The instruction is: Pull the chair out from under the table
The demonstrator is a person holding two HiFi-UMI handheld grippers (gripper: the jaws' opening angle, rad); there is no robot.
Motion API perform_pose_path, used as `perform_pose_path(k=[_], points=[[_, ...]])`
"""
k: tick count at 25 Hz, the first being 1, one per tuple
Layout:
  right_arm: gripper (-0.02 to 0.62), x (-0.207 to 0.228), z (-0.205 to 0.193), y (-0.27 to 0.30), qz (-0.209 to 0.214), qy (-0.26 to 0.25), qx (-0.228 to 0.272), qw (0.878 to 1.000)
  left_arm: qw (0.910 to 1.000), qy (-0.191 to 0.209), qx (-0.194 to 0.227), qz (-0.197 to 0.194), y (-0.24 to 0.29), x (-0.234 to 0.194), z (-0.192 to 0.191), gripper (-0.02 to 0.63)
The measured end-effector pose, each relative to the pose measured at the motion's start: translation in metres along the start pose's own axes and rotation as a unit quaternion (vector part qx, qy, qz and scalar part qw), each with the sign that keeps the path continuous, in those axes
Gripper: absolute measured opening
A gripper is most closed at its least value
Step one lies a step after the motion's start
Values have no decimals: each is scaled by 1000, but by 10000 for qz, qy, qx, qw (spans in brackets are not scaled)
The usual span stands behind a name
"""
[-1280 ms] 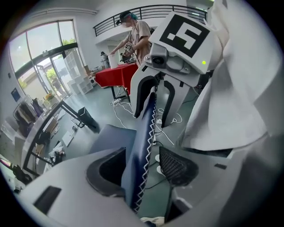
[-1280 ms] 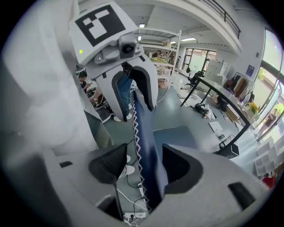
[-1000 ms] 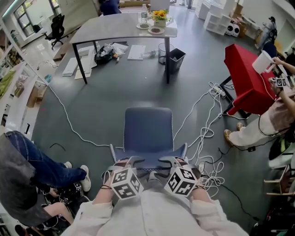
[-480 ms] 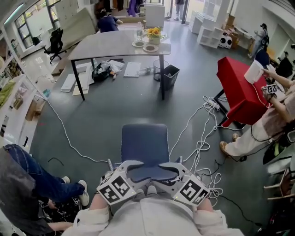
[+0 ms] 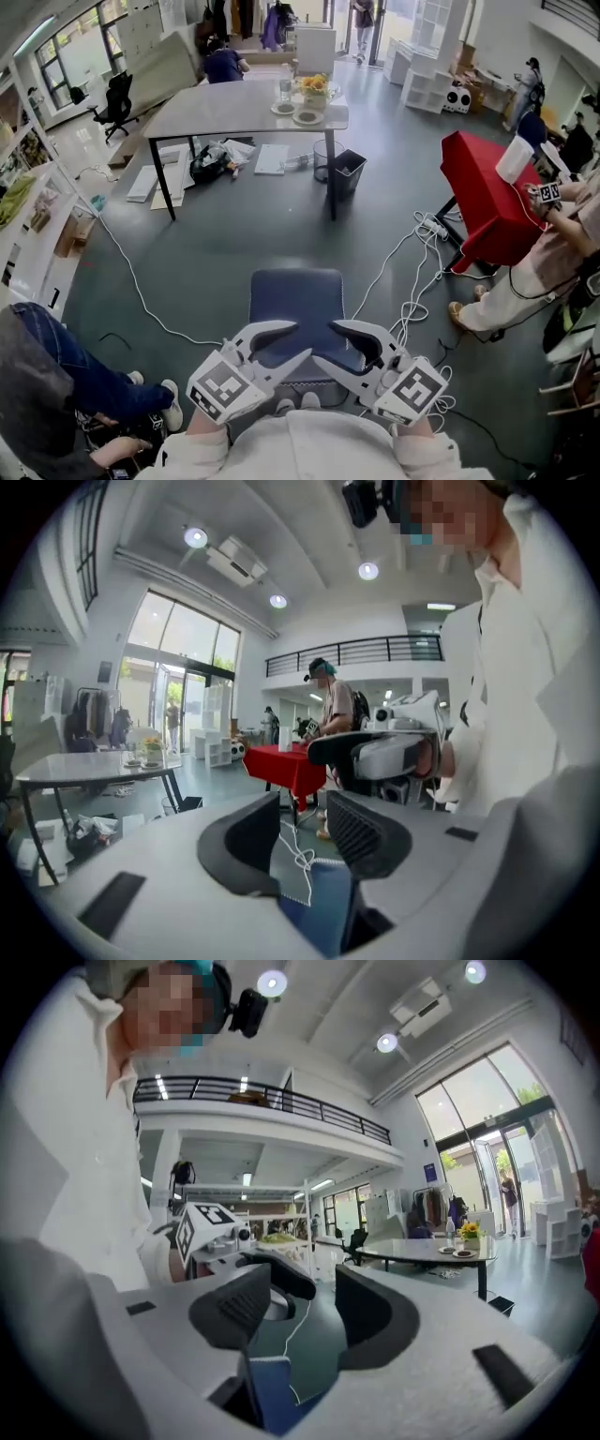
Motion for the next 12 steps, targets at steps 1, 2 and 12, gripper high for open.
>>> perform_pose_path(k=[1,2,12], points=[[204,2,9,2,-68,86,205,9997,9997,-112,229,71,0,-3,11,163],[195,4,17,4,-142,114,393,9991,9987,-240,418,143,1,-5,22,160],[41,17,42,11,-437,-168,1114,9927,9870,-563,1467,345,4,-13,68,71]])
Point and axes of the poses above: the fingertips, and each gripper's own axes: y forward along the fingers, x to its right, z out of its top, the point moved 4 cm from there along -y, backward along the fingers, and after that the axes turned 15 degrees about x, right-handed, at the moved point
